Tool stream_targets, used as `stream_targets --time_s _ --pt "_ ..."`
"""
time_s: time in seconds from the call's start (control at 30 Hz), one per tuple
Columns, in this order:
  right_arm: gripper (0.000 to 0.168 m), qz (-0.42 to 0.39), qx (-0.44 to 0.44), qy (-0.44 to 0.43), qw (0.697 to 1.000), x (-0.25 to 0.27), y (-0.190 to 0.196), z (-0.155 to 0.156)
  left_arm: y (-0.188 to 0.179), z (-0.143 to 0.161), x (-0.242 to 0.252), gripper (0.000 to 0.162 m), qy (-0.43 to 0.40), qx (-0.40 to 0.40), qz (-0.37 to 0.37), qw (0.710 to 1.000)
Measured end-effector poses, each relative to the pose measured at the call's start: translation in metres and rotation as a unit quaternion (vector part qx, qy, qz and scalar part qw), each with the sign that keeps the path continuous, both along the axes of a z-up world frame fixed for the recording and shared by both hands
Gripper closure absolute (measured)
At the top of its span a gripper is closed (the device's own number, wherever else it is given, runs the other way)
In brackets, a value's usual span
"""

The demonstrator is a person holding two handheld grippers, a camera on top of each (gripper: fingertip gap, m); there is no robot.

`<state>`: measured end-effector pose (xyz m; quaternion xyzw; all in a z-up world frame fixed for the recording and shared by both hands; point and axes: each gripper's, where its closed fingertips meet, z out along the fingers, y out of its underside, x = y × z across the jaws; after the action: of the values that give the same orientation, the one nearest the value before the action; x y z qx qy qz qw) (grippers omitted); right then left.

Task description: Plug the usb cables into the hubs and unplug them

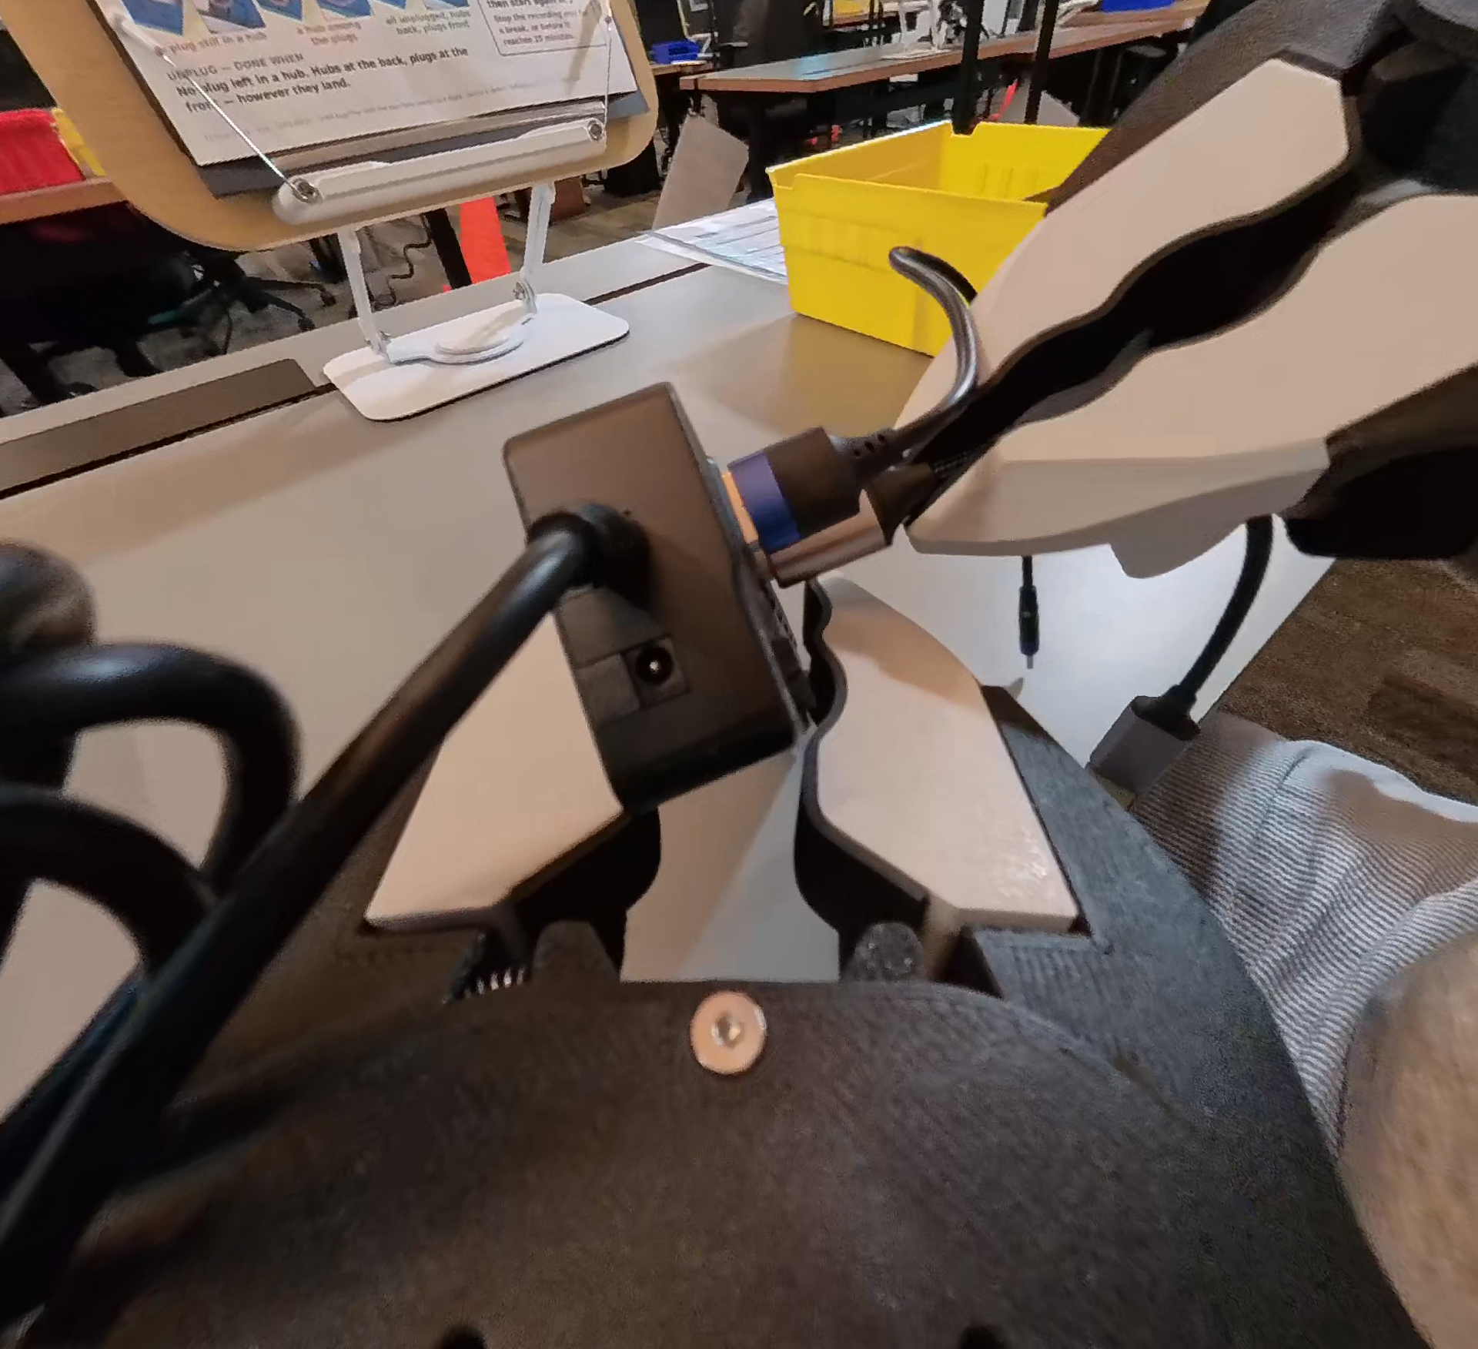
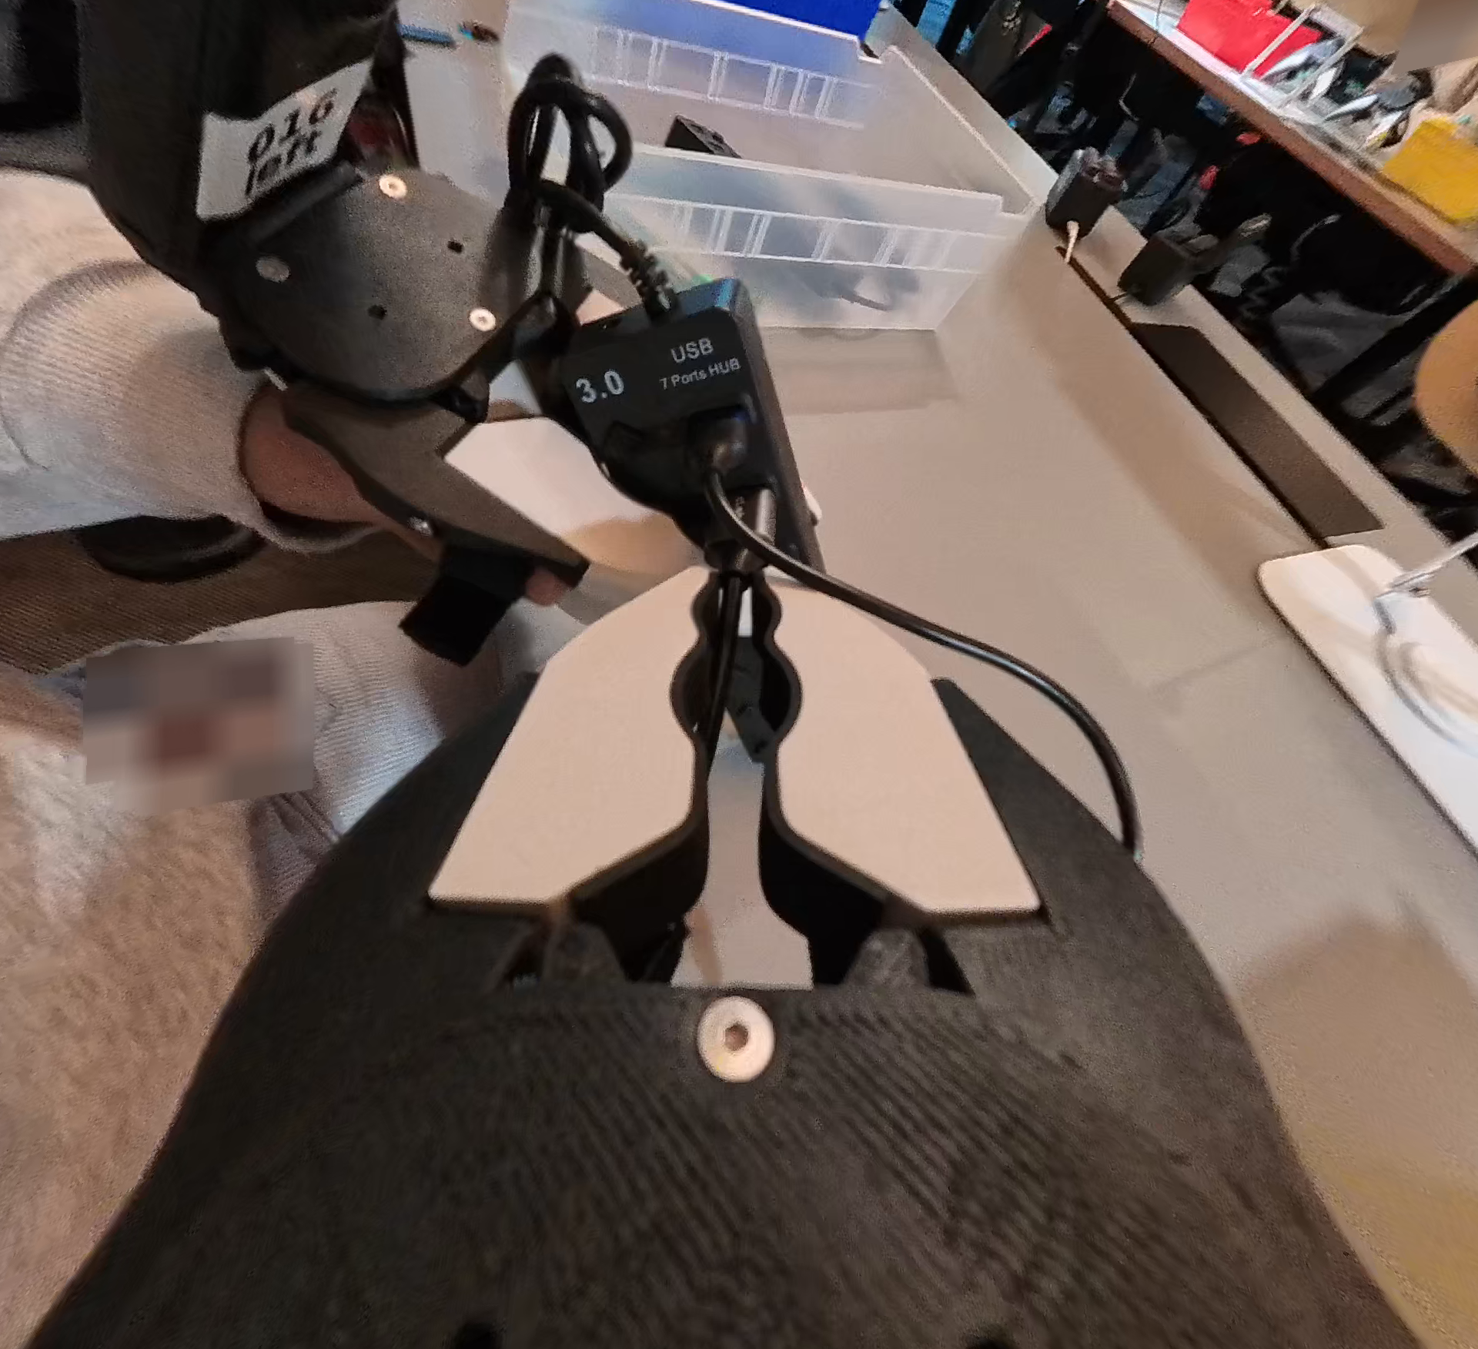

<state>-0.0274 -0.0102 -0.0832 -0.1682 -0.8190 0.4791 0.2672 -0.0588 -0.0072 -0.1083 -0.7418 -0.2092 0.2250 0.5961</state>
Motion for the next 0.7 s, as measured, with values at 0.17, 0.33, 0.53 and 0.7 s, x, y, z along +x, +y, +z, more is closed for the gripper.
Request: stream_targets --time_s 0.17,0.33,0.53,0.7 --pt "0.161 0.009 -0.091 -0.065 0.994 -0.003 0.003 0.007 0.006 -0.005 0.005 0.116 0.005 -0.008 -0.028 1.000" --pt "0.161 0.012 -0.161 -0.114 0.980 -0.005 0.005 0.011 0.008 -0.005 0.007 0.113 0.011 -0.002 -0.040 0.999" --pt "0.161 0.028 -0.227 -0.158 0.961 -0.004 0.007 0.020 0.015 0.002 0.018 0.094 0.020 0.034 -0.087 0.995" --pt "0.160 0.069 -0.303 -0.232 0.922 -0.001 0.009 0.028 0.018 0.011 0.027 0.079 0.037 0.063 -0.125 0.990"
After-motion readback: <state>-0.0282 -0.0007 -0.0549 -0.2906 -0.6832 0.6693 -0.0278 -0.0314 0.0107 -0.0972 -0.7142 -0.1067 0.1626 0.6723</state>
